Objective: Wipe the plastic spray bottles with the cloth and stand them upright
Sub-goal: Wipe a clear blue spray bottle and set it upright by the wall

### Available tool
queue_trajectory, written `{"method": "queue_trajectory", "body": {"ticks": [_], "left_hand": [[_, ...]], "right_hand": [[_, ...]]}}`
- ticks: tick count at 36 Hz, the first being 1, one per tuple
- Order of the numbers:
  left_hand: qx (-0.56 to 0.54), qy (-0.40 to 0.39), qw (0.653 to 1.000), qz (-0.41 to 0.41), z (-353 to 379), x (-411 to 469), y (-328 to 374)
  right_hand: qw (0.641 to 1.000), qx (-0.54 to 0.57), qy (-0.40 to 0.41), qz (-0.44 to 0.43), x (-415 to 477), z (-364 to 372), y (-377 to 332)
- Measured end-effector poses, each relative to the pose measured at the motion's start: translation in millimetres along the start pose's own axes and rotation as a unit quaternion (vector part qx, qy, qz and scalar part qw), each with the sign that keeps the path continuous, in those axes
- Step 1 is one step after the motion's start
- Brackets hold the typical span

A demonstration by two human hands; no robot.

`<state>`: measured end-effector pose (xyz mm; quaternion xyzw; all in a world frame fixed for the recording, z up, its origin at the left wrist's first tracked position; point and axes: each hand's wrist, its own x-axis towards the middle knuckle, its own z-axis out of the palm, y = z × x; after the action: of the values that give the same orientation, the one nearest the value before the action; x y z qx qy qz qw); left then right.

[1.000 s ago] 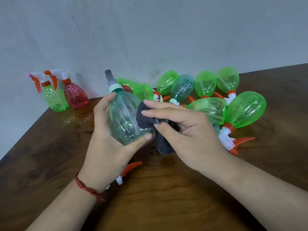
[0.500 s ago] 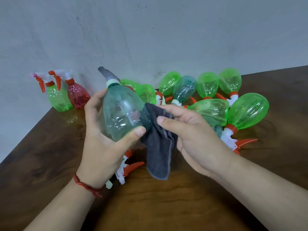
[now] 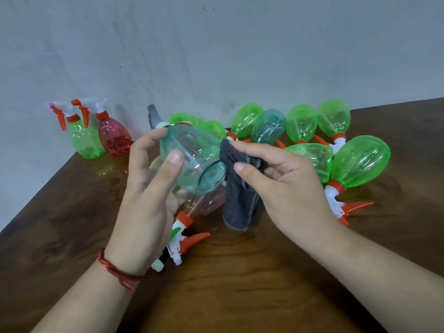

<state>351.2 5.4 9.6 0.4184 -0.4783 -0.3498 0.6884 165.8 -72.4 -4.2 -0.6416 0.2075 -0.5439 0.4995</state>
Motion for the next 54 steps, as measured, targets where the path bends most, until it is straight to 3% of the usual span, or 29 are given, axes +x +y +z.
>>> {"method": "queue_trajectory", "body": {"ticks": [4, 10, 17, 21, 24, 29, 34, 40, 45, 50, 54], "left_hand": [[-0.02, 0.007, 0.999, -0.036, 0, 0, 3], [-0.016, -0.012, 0.999, -0.046, -1, 1, 5], [-0.054, 0.034, 0.997, -0.036, 3, -1, 1], [-0.04, 0.018, 0.999, -0.023, 3, -2, 0], [-0.02, 0.015, 1.0, -0.006, 3, -3, 1], [0.034, 0.012, 0.998, 0.046, 4, -5, 0], [-0.01, 0.014, 0.998, 0.057, 4, -6, -1], [-0.019, 0.028, 0.999, 0.035, 3, -4, -1], [-0.002, 0.01, 0.998, 0.055, 2, -4, 1], [0.078, -0.001, 0.994, 0.08, -3, -4, 3], [0.236, -0.023, 0.967, 0.098, -6, -3, 4]], "right_hand": [[0.994, -0.08, 0.001, -0.072, -1, -3, 2], [0.986, -0.125, -0.001, -0.111, -3, -5, 0], [0.958, -0.24, -0.03, -0.154, -15, 8, 7], [0.948, -0.237, -0.061, -0.203, -19, 14, 2], [0.954, -0.206, -0.036, -0.216, -15, 11, -3], [0.98, -0.137, 0.034, -0.142, -5, 3, -9], [0.996, -0.083, 0.024, -0.026, -1, 3, 1], [0.985, -0.151, -0.051, -0.061, -11, 9, 6], [0.994, -0.087, 0.025, -0.064, -4, 4, -1], [0.992, -0.118, 0.038, -0.012, -2, 3, 7], [0.997, -0.065, 0.043, -0.024, -3, 1, -3]]}}
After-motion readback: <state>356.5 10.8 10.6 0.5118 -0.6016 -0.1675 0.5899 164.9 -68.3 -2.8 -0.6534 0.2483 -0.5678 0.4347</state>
